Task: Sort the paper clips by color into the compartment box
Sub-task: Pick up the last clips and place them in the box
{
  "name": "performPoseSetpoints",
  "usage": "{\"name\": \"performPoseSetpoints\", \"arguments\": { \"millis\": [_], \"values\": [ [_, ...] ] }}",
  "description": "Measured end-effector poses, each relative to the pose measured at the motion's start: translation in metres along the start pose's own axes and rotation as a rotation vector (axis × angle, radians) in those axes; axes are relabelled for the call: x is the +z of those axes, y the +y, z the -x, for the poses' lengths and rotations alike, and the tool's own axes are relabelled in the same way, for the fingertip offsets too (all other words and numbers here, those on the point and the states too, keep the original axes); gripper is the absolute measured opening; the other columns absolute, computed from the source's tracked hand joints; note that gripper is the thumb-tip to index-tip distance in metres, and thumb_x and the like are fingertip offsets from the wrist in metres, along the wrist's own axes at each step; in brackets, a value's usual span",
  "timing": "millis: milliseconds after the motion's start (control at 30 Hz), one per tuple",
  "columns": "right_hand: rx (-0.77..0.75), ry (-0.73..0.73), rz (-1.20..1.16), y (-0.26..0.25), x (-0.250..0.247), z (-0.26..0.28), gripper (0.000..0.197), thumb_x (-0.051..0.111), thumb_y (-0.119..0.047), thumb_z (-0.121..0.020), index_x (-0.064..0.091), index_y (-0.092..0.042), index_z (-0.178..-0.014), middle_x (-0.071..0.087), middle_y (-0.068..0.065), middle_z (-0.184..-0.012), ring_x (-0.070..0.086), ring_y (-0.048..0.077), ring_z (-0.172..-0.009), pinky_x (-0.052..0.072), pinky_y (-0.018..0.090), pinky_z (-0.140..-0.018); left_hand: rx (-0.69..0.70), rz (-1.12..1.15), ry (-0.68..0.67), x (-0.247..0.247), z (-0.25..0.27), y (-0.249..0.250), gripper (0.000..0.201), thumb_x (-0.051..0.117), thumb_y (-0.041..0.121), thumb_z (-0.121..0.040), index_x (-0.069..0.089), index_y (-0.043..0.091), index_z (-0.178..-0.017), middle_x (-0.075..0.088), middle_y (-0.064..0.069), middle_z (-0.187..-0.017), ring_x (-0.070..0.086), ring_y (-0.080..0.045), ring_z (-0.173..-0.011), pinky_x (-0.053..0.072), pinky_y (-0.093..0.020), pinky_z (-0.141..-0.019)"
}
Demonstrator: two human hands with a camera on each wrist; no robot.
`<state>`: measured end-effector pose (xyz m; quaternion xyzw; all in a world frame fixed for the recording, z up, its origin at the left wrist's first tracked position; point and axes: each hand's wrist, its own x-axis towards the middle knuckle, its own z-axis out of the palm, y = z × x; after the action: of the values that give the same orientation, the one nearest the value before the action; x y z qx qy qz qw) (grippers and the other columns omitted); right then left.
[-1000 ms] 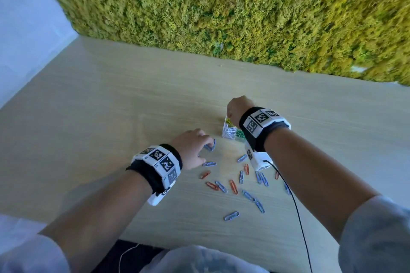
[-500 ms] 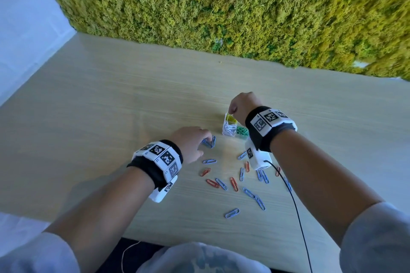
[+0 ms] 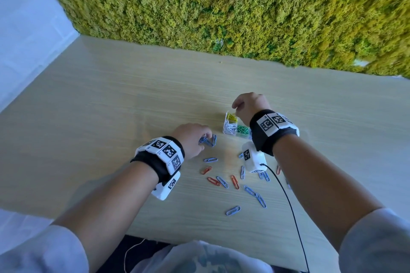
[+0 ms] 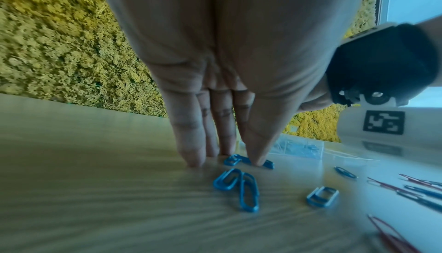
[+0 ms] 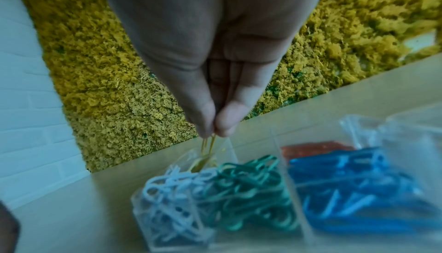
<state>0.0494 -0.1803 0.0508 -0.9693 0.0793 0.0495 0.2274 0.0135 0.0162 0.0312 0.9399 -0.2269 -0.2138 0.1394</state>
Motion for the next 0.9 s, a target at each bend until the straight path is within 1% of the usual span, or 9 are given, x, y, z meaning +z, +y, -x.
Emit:
{"name": "performPoseSetpoints", "arguments": {
  "millis": [100,233,300,400,467,500,600,733,900],
  "values": [
    [-0.029,-0.005,-0.002,0.000,0.001,0.002,0.030,0.046,-0.005,-0.089,0.071,-0.021,-0.094,0.070,0.001,-0.098,0.064,0.020,-0.087,0.055,0.028,-0.076,-0.014,0.047,0.021,-0.001,-0.001,-0.002,0.031,0.059,0.015,-0.088,0.057,0.025,-0.118,0.062,0.005,-0.122,0.060,-0.016,-0.108,0.046,-0.028,-0.091],
    [-0.050,-0.089,0.112,-0.002,0.006,0.003,0.037,0.043,-0.003,-0.089,0.071,-0.026,-0.094,0.067,-0.001,-0.101,0.055,0.016,-0.079,0.047,0.022,-0.068,-0.032,0.092,0.023,-0.002,-0.001,-0.002,0.037,0.057,0.009,-0.088,0.054,0.023,-0.122,0.062,0.006,-0.124,0.061,-0.016,-0.108,0.048,-0.031,-0.095],
    [-0.048,-0.101,0.104,-0.003,0.007,0.005,0.037,0.042,-0.004,-0.089,0.071,-0.026,-0.095,0.067,0.000,-0.101,0.059,0.018,-0.082,0.052,0.025,-0.071,-0.039,0.085,0.043,-0.001,-0.003,0.000,0.036,0.058,0.010,-0.088,0.055,0.023,-0.121,0.063,0.007,-0.122,0.062,-0.015,-0.107,0.047,-0.030,-0.095],
    [-0.079,-0.031,0.055,-0.006,0.006,0.011,0.032,0.044,-0.009,-0.087,0.070,-0.025,-0.095,0.070,0.002,-0.101,0.065,0.022,-0.091,0.056,0.032,-0.080,-0.045,0.047,0.089,0.000,-0.007,0.002,0.032,0.059,0.012,-0.086,0.058,0.023,-0.116,0.067,0.007,-0.116,0.062,-0.014,-0.103,0.046,-0.024,-0.090],
    [-0.137,-0.049,0.065,-0.012,0.008,0.022,0.029,0.047,-0.009,-0.086,0.071,-0.022,-0.097,0.070,0.002,-0.101,0.064,0.022,-0.095,0.054,0.030,-0.082,-0.035,-0.013,0.104,-0.001,-0.011,0.005,0.032,0.061,0.013,-0.084,0.059,0.023,-0.114,0.068,0.008,-0.112,0.063,-0.014,-0.101,0.045,-0.024,-0.086],
    [-0.189,-0.099,0.117,-0.018,0.011,0.028,0.028,0.048,-0.010,-0.087,0.071,-0.020,-0.099,0.070,0.002,-0.104,0.064,0.023,-0.098,0.052,0.029,-0.082,-0.035,-0.050,0.105,-0.002,-0.012,0.007,0.032,0.062,0.013,-0.083,0.059,0.023,-0.113,0.069,0.008,-0.110,0.063,-0.015,-0.101,0.045,-0.024,-0.085],
    [-0.292,-0.241,0.400,-0.035,0.025,0.046,0.029,0.044,-0.017,-0.092,0.067,-0.015,-0.108,0.067,0.006,-0.112,0.062,0.025,-0.104,0.044,0.027,-0.074,-0.038,-0.164,0.128,-0.004,-0.018,0.013,0.032,0.059,0.012,-0.081,0.061,0.025,-0.110,0.069,0.003,-0.108,0.062,-0.023,-0.103,0.044,-0.026,-0.083],
    [-0.297,-0.326,0.479,-0.044,0.036,0.055,0.026,0.043,-0.016,-0.096,0.059,-0.003,-0.112,0.066,0.016,-0.112,0.064,0.031,-0.103,0.046,0.032,-0.071,-0.033,-0.240,0.174,-0.002,-0.019,0.017,0.024,0.058,0.014,-0.082,0.063,0.025,-0.104,0.070,-0.005,-0.104,0.063,-0.030,-0.100,0.045,-0.032,-0.079],
    [-0.273,-0.343,0.514,-0.043,0.033,0.061,0.026,0.045,-0.013,-0.094,0.060,0.000,-0.109,0.065,0.016,-0.111,0.063,0.030,-0.103,0.045,0.031,-0.069,-0.072,-0.201,0.175,0.003,-0.021,0.010,0.038,0.056,0.008,-0.079,0.057,0.028,-0.111,0.069,-0.003,-0.099,0.061,-0.028,-0.100,0.044,-0.032,-0.080]
  ]
}}
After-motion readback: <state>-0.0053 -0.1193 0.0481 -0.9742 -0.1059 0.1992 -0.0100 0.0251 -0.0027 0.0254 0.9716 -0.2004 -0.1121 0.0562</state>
